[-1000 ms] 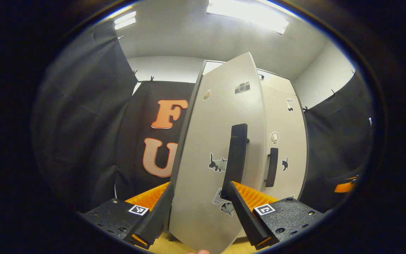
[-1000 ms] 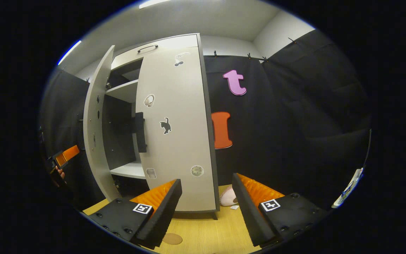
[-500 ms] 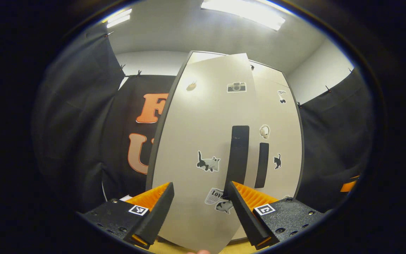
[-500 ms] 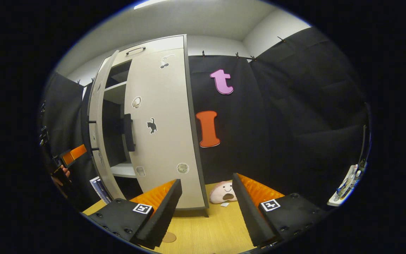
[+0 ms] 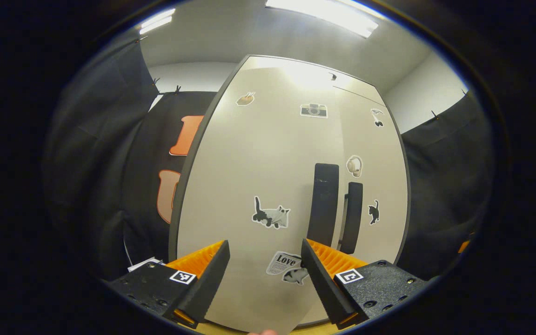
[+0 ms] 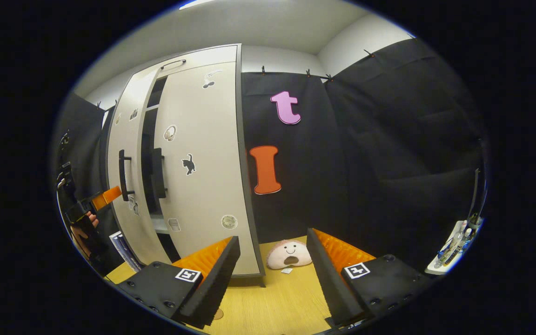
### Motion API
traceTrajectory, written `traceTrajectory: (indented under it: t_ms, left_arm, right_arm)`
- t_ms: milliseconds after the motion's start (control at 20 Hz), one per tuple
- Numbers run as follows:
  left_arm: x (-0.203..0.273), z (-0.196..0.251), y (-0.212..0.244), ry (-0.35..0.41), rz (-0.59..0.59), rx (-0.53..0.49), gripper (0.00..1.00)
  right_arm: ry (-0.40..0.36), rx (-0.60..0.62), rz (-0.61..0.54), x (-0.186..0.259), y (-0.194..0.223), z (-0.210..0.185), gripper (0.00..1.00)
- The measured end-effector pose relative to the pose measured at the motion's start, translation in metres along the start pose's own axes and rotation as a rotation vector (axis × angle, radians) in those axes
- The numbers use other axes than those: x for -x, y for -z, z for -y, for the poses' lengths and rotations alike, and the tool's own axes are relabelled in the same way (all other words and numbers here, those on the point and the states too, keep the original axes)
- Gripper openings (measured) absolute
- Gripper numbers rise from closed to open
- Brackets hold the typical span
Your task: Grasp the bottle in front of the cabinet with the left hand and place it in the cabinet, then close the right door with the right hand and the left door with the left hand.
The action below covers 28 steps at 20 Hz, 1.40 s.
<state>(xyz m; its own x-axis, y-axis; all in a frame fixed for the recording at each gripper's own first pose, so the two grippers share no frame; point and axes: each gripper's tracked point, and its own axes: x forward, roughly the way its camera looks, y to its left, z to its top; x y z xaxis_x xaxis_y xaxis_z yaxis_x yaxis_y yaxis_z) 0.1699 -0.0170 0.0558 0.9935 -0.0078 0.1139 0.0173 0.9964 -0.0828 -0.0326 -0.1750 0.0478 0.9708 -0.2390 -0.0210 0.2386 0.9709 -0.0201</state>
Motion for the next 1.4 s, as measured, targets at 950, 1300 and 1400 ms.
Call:
traceTrajectory:
  t_ms: [950, 1300, 1400]
  left_arm:
    - [-0.021, 0.023, -0.007, 0.024, 0.044, -0.060, 0.94]
    - [0.027, 0.013, -0.032, -0.002, 0.045, -0.026, 0.94]
    - [0.044, 0.005, -0.036, -0.020, 0.041, -0.024, 0.94]
  right_arm:
    - [-0.005, -0.020, -0.031, -0.011, 0.018, 0.000, 0.95]
    - [-0.078, -0.033, -0.036, -0.010, 0.021, -0.022, 0.97]
    - [-0.102, -0.027, -0.037, -0.006, 0.021, -0.029, 0.98]
